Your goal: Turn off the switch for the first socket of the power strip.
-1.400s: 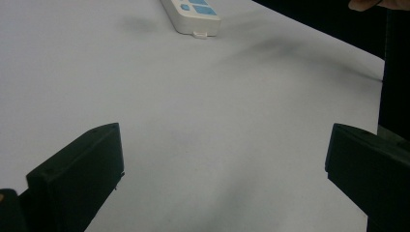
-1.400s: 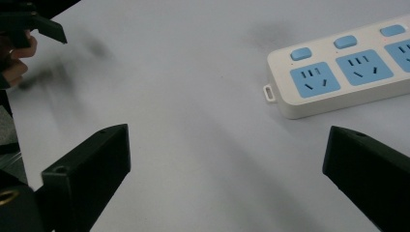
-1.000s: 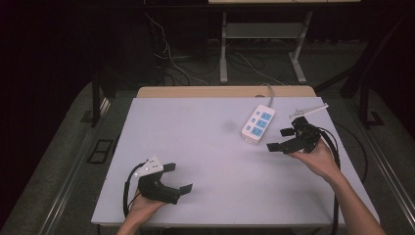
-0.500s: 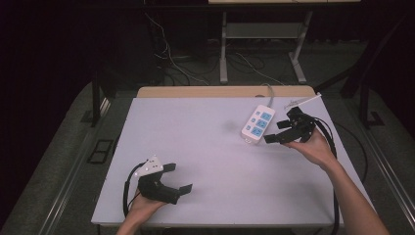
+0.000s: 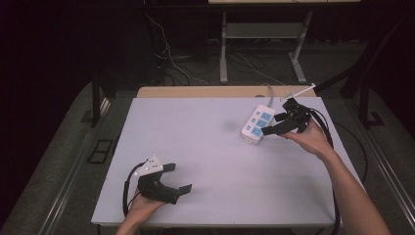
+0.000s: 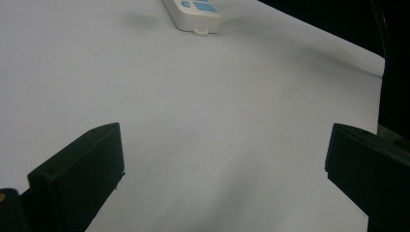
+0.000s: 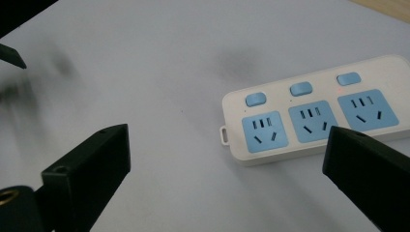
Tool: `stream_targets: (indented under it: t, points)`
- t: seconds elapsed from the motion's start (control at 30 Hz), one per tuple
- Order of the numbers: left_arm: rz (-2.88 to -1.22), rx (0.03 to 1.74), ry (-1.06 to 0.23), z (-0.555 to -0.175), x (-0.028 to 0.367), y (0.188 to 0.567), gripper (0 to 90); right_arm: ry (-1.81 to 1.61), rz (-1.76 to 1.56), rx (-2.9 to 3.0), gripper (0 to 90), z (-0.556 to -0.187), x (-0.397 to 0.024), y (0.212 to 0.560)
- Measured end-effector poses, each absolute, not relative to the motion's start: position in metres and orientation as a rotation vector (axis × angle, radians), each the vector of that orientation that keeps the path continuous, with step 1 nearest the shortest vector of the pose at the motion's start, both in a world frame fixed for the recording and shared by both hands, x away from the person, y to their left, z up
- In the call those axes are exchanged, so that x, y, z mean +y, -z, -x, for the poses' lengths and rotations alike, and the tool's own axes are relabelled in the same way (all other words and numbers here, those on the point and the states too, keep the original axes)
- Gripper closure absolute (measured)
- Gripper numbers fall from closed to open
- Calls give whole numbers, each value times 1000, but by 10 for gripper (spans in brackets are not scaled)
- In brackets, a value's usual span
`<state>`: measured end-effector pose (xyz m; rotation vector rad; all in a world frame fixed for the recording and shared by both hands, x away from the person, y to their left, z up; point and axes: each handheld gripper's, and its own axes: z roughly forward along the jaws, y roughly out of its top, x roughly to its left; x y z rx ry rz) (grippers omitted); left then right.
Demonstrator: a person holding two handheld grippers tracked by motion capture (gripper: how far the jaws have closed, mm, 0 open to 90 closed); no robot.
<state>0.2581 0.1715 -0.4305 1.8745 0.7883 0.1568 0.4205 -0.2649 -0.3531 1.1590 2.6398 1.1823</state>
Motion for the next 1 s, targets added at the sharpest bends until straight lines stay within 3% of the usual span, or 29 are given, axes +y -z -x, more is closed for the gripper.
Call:
stream_targets:
  t: [1.0]
  points:
    - [-1872,779,-151,-258,173,429,0,-1078,-1120,2668,28,-471,-242,342]
